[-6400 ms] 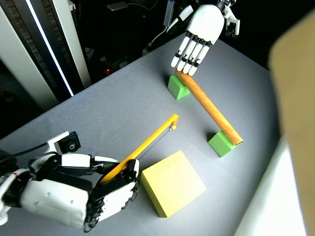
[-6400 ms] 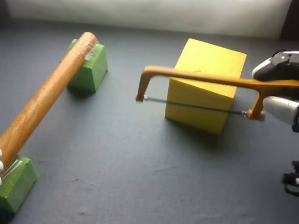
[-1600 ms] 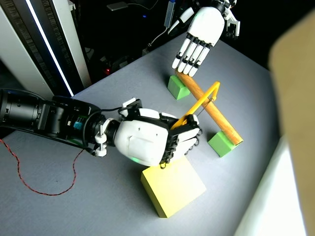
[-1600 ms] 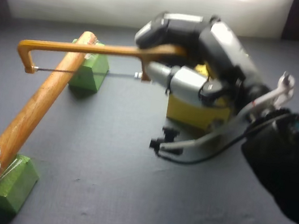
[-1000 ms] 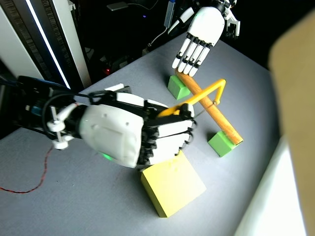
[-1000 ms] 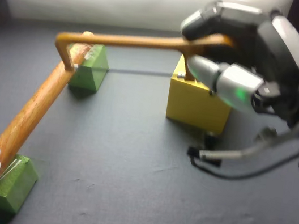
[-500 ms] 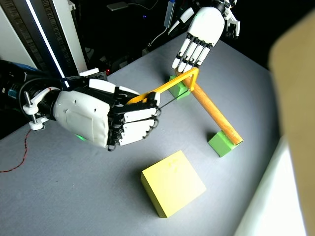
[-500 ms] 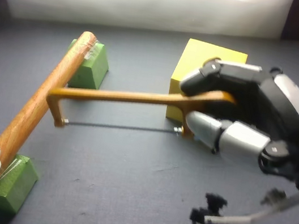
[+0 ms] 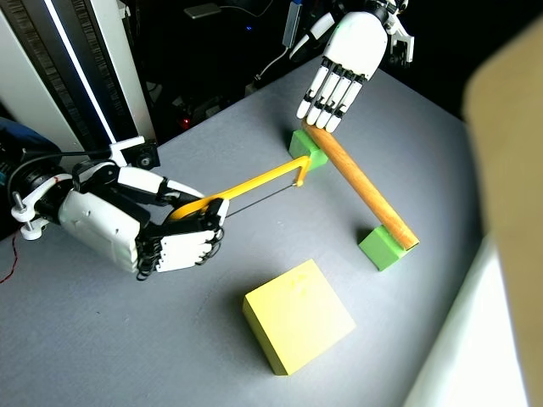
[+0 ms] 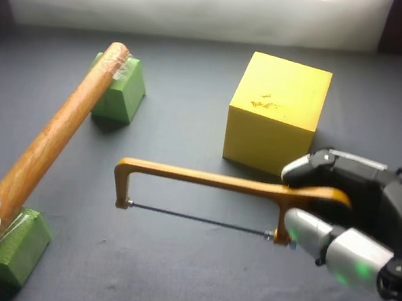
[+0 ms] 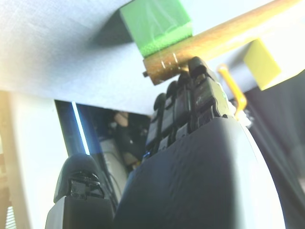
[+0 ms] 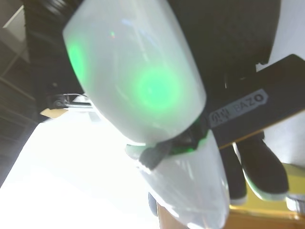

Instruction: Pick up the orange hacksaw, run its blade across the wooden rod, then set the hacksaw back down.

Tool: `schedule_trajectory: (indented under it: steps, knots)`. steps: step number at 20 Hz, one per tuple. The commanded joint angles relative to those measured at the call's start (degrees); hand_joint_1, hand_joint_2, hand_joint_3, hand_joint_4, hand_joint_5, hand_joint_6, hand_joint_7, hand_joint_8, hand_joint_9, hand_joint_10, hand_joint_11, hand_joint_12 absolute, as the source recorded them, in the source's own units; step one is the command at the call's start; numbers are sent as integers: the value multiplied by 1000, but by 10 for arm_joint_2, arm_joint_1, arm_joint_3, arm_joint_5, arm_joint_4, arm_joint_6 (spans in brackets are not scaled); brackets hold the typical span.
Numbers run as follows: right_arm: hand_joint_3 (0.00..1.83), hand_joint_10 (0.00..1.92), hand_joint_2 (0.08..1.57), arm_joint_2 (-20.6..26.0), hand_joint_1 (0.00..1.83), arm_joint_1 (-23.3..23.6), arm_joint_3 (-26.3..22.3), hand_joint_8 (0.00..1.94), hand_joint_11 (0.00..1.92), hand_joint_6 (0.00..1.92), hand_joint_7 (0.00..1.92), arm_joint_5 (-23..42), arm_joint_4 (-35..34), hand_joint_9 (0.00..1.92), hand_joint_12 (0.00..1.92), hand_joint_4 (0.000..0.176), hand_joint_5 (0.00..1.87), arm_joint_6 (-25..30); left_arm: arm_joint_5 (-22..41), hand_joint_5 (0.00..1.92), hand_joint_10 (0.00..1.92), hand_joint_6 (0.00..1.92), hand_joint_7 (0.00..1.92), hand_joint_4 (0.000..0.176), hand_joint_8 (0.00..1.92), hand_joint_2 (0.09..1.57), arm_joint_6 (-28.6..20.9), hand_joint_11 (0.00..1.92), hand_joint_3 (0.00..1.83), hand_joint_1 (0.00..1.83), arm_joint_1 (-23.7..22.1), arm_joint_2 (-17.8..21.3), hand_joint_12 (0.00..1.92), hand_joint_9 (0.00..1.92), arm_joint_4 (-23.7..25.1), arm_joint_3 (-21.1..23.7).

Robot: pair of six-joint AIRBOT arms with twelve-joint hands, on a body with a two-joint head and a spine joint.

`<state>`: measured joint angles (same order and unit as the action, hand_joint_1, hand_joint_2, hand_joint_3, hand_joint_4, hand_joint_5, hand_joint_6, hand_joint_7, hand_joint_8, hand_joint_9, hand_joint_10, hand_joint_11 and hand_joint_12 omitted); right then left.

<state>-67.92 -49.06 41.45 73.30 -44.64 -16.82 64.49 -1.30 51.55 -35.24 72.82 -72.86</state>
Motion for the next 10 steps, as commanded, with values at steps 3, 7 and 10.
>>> schedule_trajectory:
  steps: [3, 7, 10]
  knots:
    - [0, 1470, 1180, -8, 1362, -8, 0, 1253, 833, 1066, 814, 74, 35, 827, 1554, 0, 818, 23, 18, 31, 0, 2, 63, 0, 1, 1164, -1, 0, 0, 84, -3, -3, 286, 64, -23, -3]
    - [0, 1408, 1164, -30, 1371, -27, 1, 1214, 870, 1027, 835, 91, 16, 869, 1502, 0, 845, 50, 18, 10, 2, 0, 43, 0, 1, 1169, -1, 0, 1, 93, -3, -3, 231, 59, -23, -2]
    - [1, 1315, 1154, -39, 1460, -43, 1, 1184, 832, 959, 818, 101, -4, 852, 1659, 0, 845, 71, 18, 2, 0, 0, 37, 0, 0, 1168, -1, 0, 0, 97, -2, -4, 225, 52, -23, -4]
